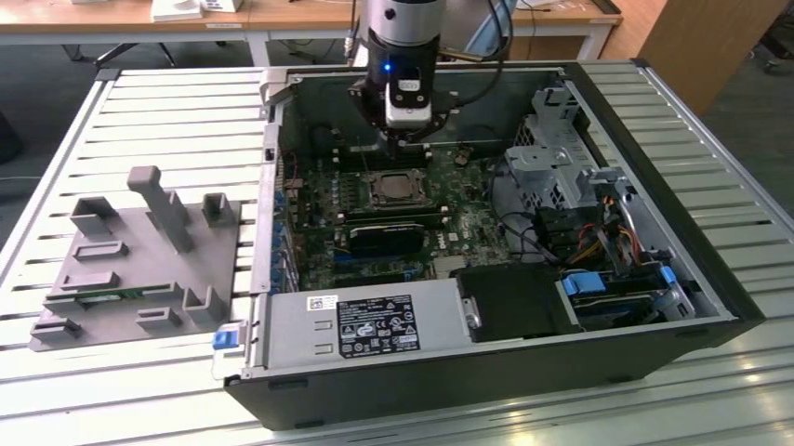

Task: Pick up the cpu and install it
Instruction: 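Install the first cpu locking lever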

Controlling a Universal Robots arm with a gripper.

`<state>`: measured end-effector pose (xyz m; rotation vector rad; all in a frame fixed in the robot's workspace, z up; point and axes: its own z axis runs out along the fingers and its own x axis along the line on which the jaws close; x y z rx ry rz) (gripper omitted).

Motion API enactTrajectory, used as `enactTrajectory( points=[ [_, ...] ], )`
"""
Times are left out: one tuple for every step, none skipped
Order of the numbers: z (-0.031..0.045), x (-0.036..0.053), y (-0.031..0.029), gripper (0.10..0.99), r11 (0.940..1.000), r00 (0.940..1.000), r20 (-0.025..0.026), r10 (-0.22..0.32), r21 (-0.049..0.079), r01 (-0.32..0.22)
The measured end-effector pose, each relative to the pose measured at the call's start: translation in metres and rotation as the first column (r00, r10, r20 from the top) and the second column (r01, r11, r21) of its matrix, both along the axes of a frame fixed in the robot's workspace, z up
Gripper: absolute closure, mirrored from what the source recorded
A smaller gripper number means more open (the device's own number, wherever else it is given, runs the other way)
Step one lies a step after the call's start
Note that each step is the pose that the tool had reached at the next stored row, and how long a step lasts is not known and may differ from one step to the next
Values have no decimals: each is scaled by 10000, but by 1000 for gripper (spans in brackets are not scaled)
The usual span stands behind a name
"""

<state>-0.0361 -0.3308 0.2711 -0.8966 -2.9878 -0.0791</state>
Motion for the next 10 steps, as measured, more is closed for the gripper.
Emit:
enactTrajectory(
  points=[
    [0,0,0,980,9999,9999,0,124,0,-124],
    [-1,0,0,980,9997,9997,1,244,0,-244],
    [-1,0,0,980,9993,9993,0,373,0,-373],
    [-1,0,0,980,9988,9988,0,489,0,-489],
    [-1,0,0,980,9982,9982,0,605,1,-605],
    [-1,0,0,980,9974,9974,1,723,1,-723],
    [-1,0,0,980,9965,9965,0,833,0,-833],
    [-1,0,0,980,9956,9956,0,939,0,-939],
    [-1,0,0,980,9945,9945,0,1043,0,-1043],
    [-2,0,0,980,9934,9934,1,1143,1,-1143]
  ],
)
